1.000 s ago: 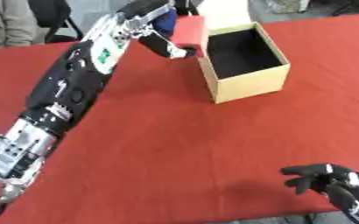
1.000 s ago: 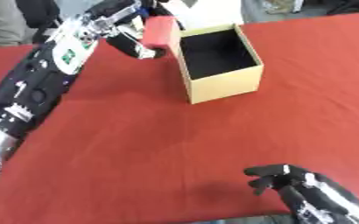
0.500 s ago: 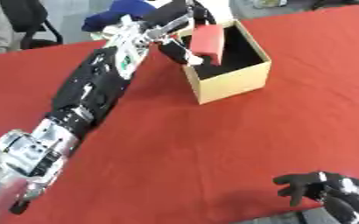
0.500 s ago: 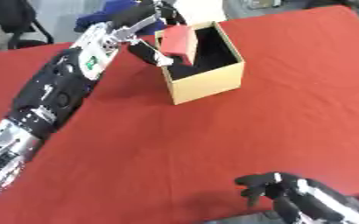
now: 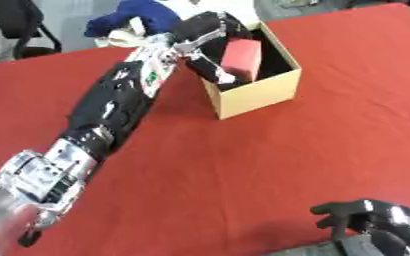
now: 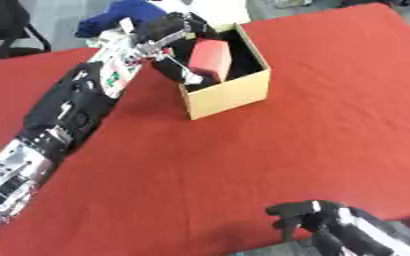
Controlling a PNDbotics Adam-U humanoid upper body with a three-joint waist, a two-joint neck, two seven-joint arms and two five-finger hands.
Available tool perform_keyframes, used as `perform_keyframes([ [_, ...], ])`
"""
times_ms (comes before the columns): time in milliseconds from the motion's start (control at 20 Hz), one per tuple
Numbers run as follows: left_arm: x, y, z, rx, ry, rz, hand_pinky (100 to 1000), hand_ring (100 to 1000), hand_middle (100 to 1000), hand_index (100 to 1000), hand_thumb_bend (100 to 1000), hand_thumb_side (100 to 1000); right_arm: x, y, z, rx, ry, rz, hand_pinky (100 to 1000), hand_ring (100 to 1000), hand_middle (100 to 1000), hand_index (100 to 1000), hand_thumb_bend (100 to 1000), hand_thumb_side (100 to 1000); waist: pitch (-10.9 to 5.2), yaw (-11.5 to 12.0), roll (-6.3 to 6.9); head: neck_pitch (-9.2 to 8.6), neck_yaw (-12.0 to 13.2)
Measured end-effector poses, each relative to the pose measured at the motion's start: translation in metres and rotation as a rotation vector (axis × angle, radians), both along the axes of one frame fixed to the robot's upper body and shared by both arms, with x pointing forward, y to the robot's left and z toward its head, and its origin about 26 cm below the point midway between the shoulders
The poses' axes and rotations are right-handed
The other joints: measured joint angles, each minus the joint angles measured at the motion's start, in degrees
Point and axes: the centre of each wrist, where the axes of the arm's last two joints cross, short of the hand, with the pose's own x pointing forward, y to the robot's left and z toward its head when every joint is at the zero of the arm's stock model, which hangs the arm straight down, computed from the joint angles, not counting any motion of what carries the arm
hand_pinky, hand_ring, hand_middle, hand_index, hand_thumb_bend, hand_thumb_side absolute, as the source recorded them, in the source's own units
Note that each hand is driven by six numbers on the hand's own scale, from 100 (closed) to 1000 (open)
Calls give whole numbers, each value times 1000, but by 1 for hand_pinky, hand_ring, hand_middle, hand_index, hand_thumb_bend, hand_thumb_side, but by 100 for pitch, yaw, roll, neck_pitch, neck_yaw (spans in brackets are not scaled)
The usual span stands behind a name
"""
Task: Pick up objects on the table and place them in the box.
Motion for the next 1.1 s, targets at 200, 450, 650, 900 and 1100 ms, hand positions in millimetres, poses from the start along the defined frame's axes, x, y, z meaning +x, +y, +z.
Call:
perform_keyframes([
  [200,0,0,-3,12,7,-4,866,685,716,823,602,461,0,0,0,0,1,-1,847,916,586,829,100,616,-11,51,3,0,-3],
  [450,-4,0,-6,-22,17,-21,881,660,693,817,543,452,0,-1,-1,0,6,-6,846,915,586,829,100,616,-59,214,0,2,-52],
  [650,-16,2,6,-127,3,-82,903,634,666,807,482,407,-3,-4,-5,3,21,-26,846,915,585,828,100,615,-156,518,-4,43,-150],
  [900,-48,15,26,-319,32,-169,952,612,642,800,400,424,-2,-13,-7,16,29,-83,845,915,586,828,100,612,-239,912,0,125,-298],
  [1100,-86,36,26,-469,105,-192,975,600,624,793,355,422,-1,-24,-7,30,27,-151,845,915,586,827,100,606,-241,1206,-5,188,-384],
])
